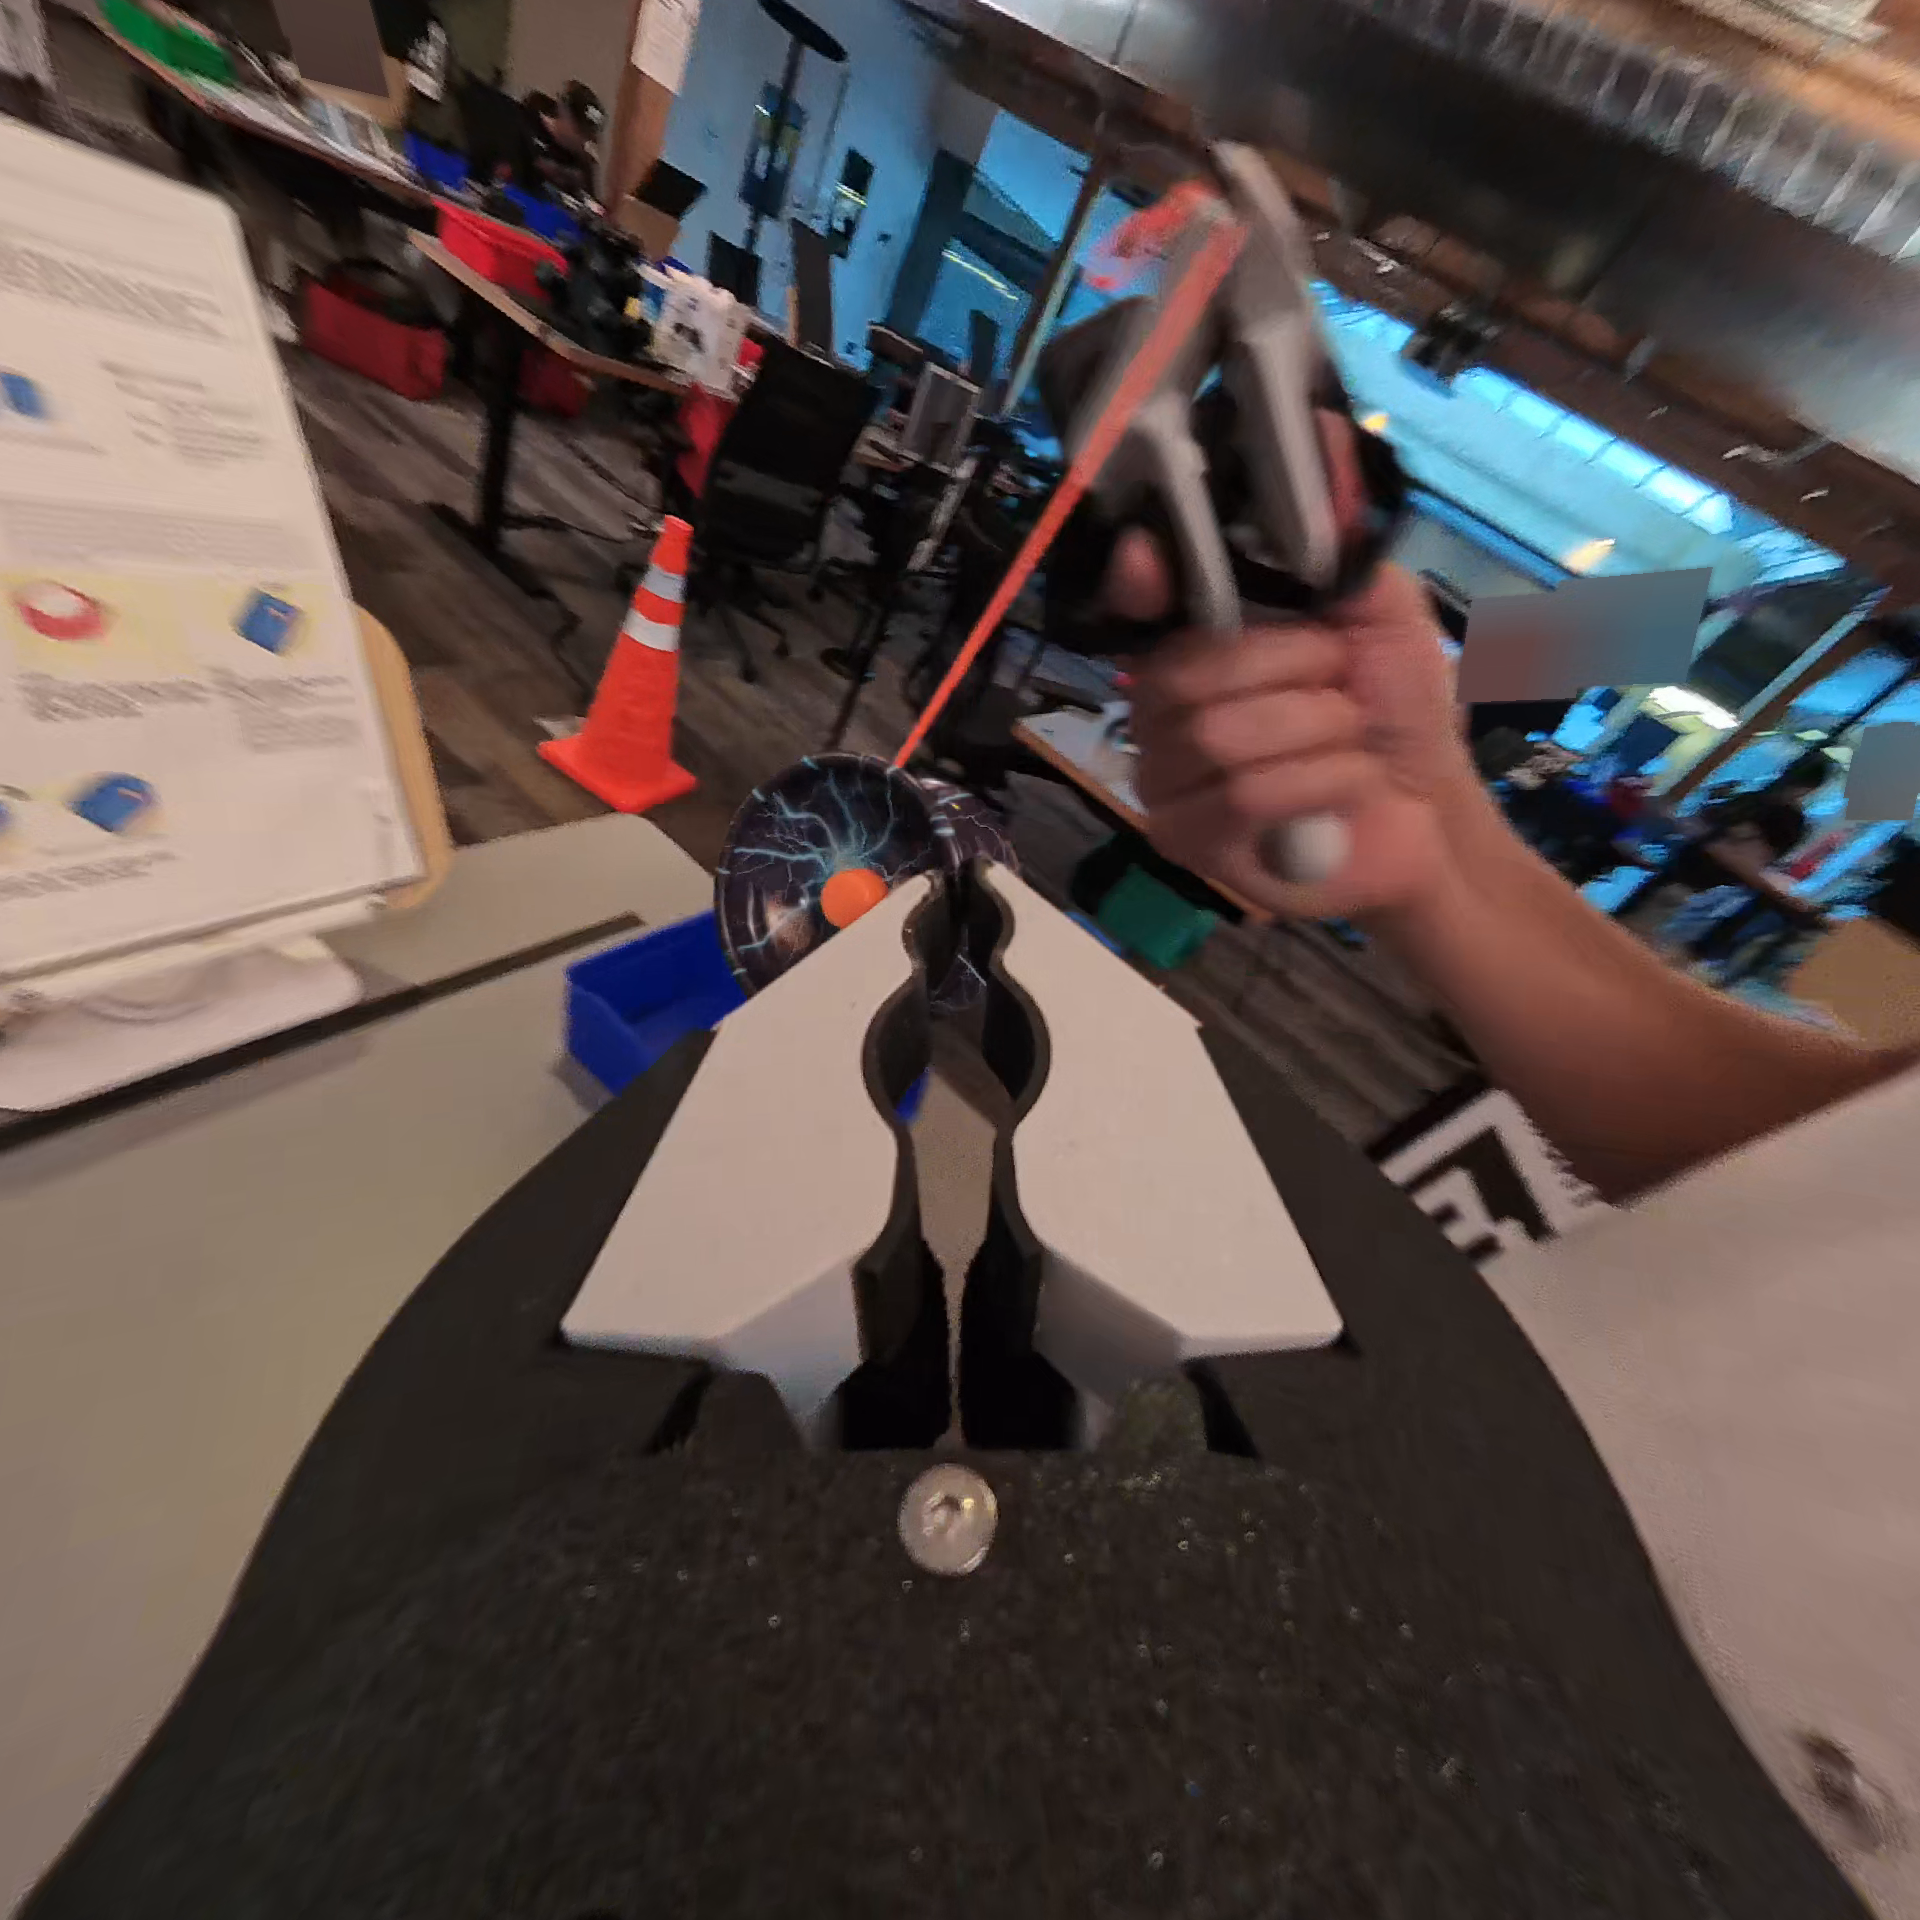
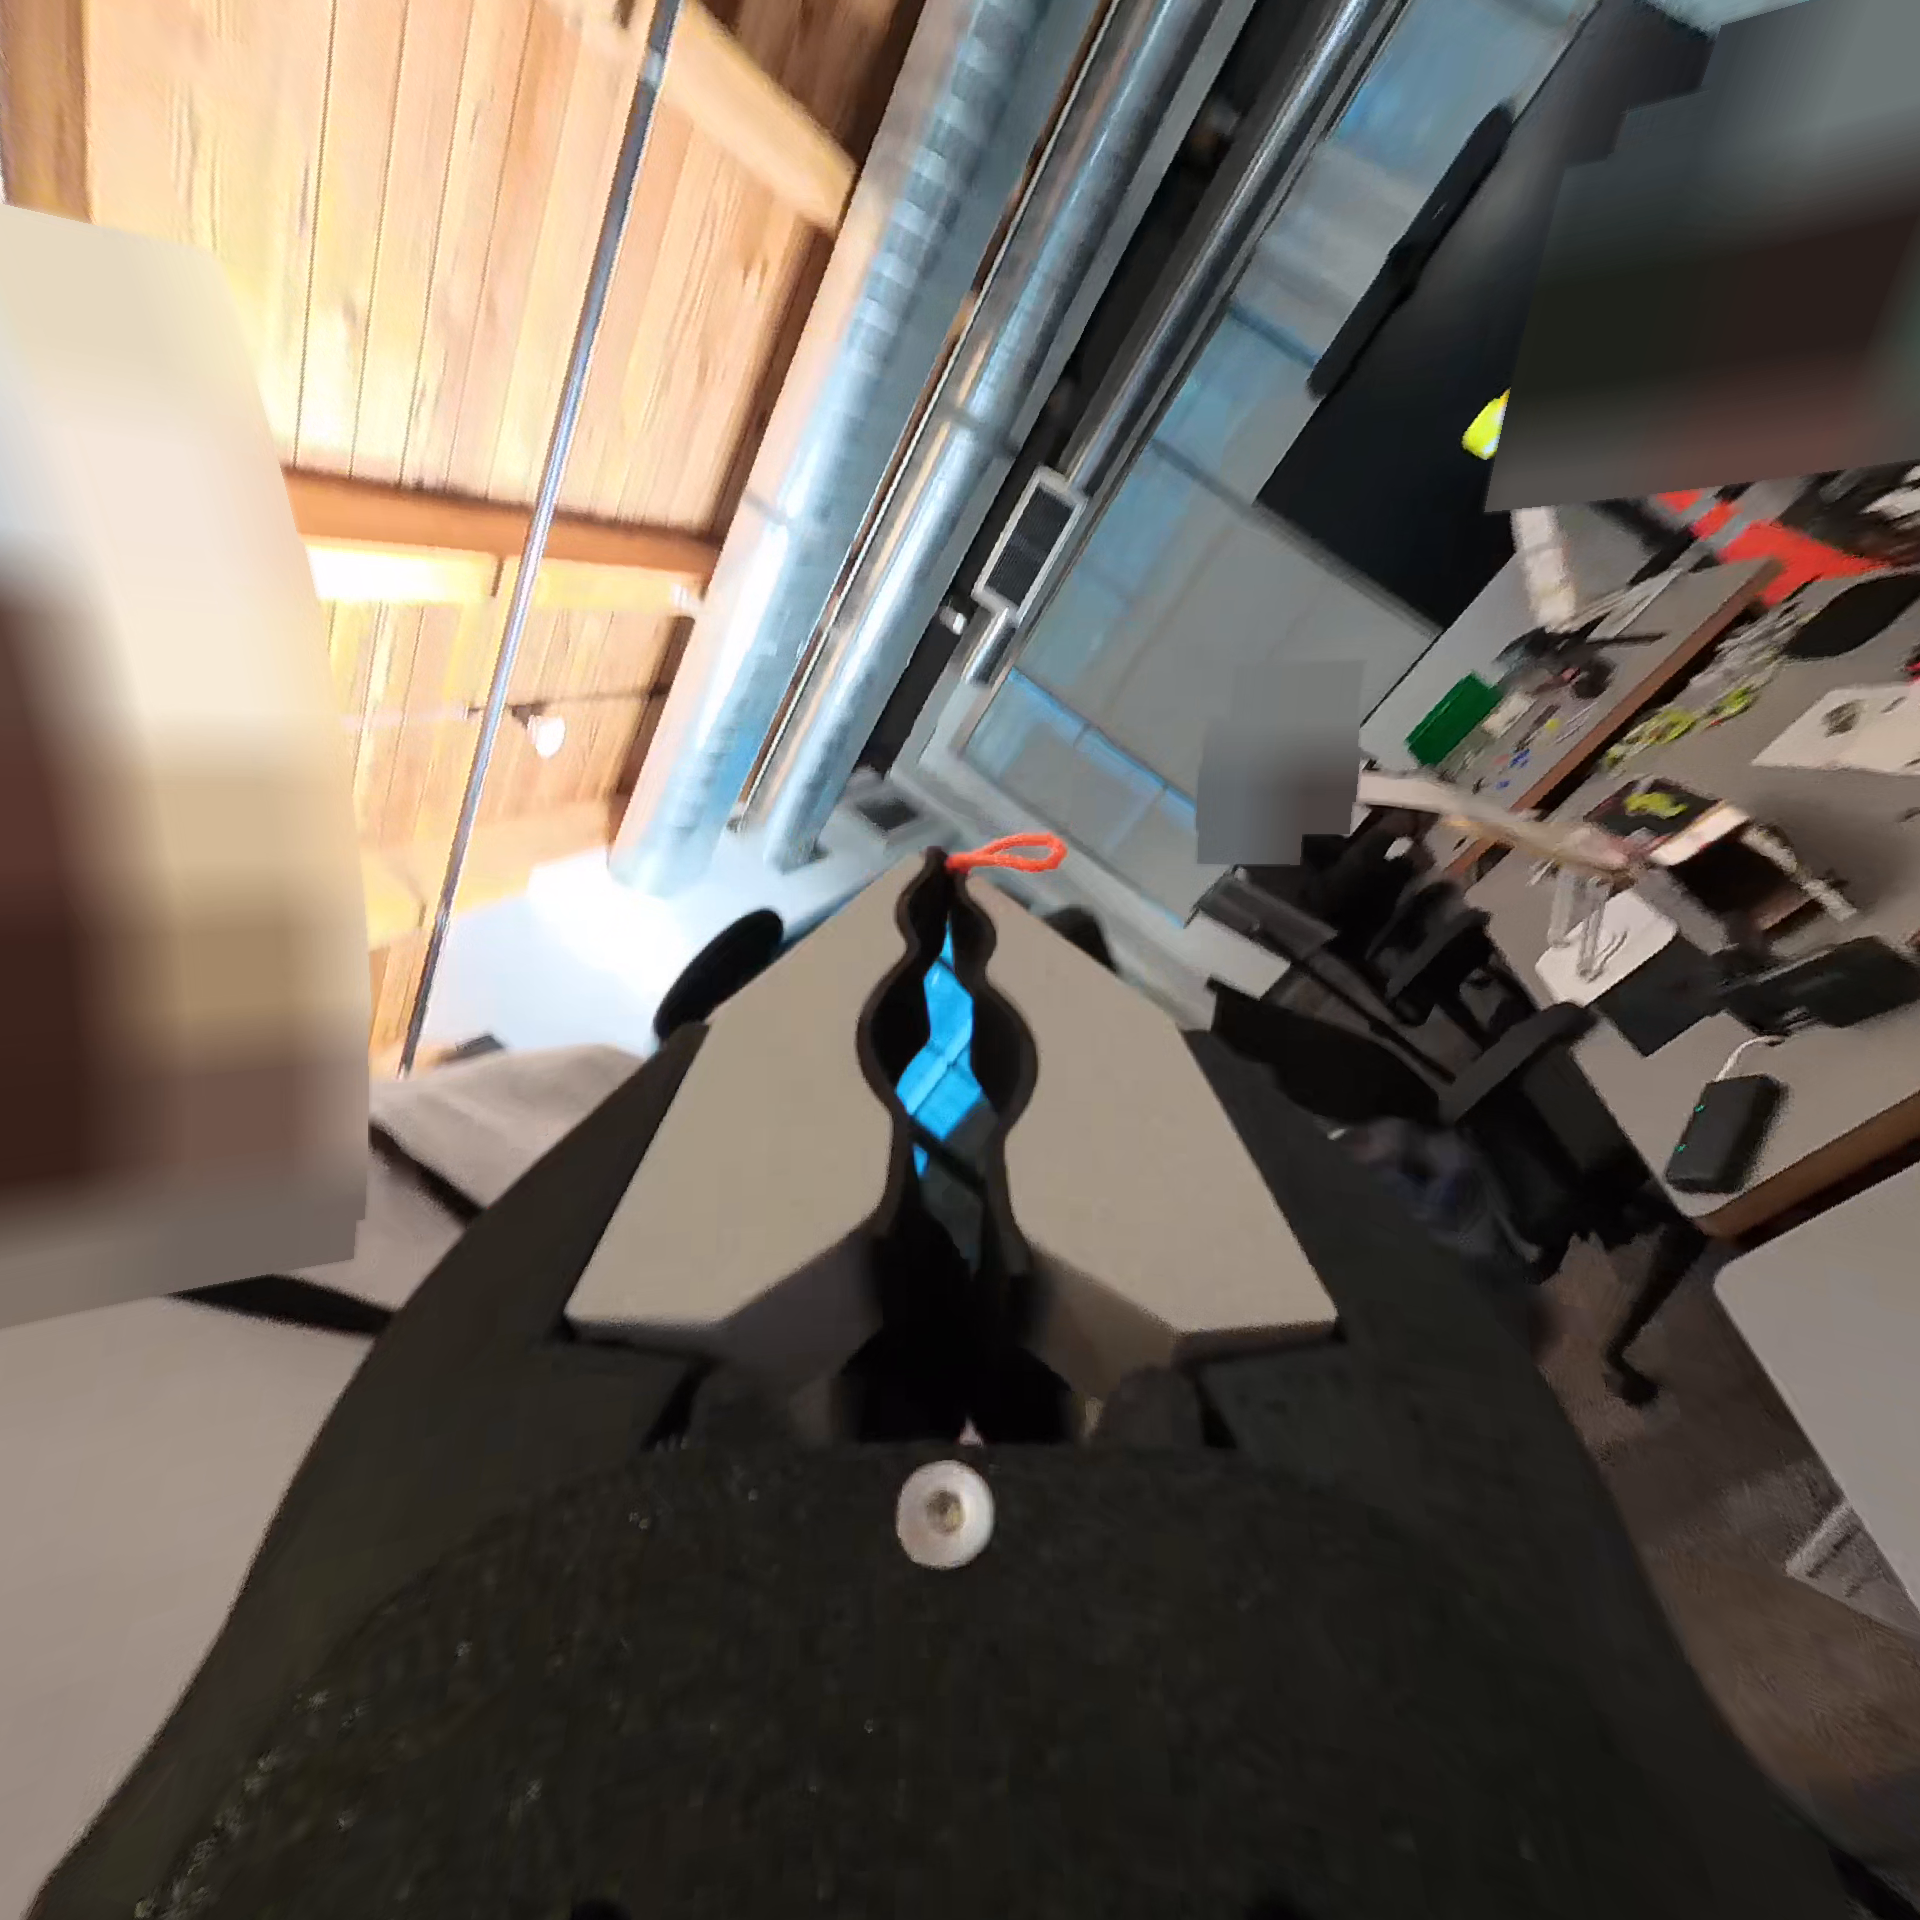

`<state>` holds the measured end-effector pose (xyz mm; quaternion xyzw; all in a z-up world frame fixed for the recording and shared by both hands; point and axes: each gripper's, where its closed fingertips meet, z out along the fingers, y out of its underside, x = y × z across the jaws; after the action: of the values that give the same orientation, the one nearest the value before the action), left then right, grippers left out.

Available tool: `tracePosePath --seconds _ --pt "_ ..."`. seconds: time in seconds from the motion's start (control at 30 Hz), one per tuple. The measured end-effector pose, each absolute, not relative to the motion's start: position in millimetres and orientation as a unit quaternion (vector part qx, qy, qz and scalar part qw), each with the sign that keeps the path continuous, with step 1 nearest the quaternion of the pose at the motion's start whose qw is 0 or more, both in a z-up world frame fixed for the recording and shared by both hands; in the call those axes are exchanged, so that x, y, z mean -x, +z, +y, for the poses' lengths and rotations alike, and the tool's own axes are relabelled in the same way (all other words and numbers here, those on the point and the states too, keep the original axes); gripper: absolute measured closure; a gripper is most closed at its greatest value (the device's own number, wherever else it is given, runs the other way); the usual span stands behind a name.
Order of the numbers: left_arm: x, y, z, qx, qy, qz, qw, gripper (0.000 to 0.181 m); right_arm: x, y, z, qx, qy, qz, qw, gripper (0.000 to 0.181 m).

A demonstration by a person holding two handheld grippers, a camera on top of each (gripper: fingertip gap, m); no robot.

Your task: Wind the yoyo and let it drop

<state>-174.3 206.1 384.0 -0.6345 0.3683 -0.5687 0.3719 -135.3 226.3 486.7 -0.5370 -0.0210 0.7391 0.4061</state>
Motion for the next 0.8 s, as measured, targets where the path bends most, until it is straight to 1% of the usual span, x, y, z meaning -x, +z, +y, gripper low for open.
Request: tracePosePath --seconds 0.1,0.23,0.3,0.37,0.5,0.7,0.8 --pt "162.3 399.0 234.5 0.639 -0.533 0.359 0.423 0.181 169.9 486.5 197.2 0.571 0.72 -0.091 0.385 0.181" --pt "156.2 438.1 256.0 0.612 -0.565 0.313 0.456 0.181 202.6 446.1 179.9 0.643 0.675 -0.116 0.344 0.181" --pt "157.8 455.5 254.7 0.594 -0.595 0.3 0.451 0.181 204.1 416.0 184.7 0.681 0.649 -0.086 0.328 0.181" --pt "162.8 471.2 246.0 0.571 -0.637 0.284 0.433 0.181 196.9 396.7 192.7 0.689 0.647 -0.045 0.324 0.181" --pt "176.3 487.4 211.3 0.516 -0.72 0.272 0.377 0.181 166.5 375.7 216.7 0.684 0.642 0.024 0.345 0.181" --pt "177.5 447.2 180.1 0.546 -0.679 0.337 0.358 0.181 131.7 417.3 237.2 0.621 0.678 0.045 0.39 0.181" --pt "173.4 424.2 182.0 0.573 -0.625 0.374 0.375 0.181 129.6 431.9 242.6 0.63 0.666 0.024 0.399 0.181"
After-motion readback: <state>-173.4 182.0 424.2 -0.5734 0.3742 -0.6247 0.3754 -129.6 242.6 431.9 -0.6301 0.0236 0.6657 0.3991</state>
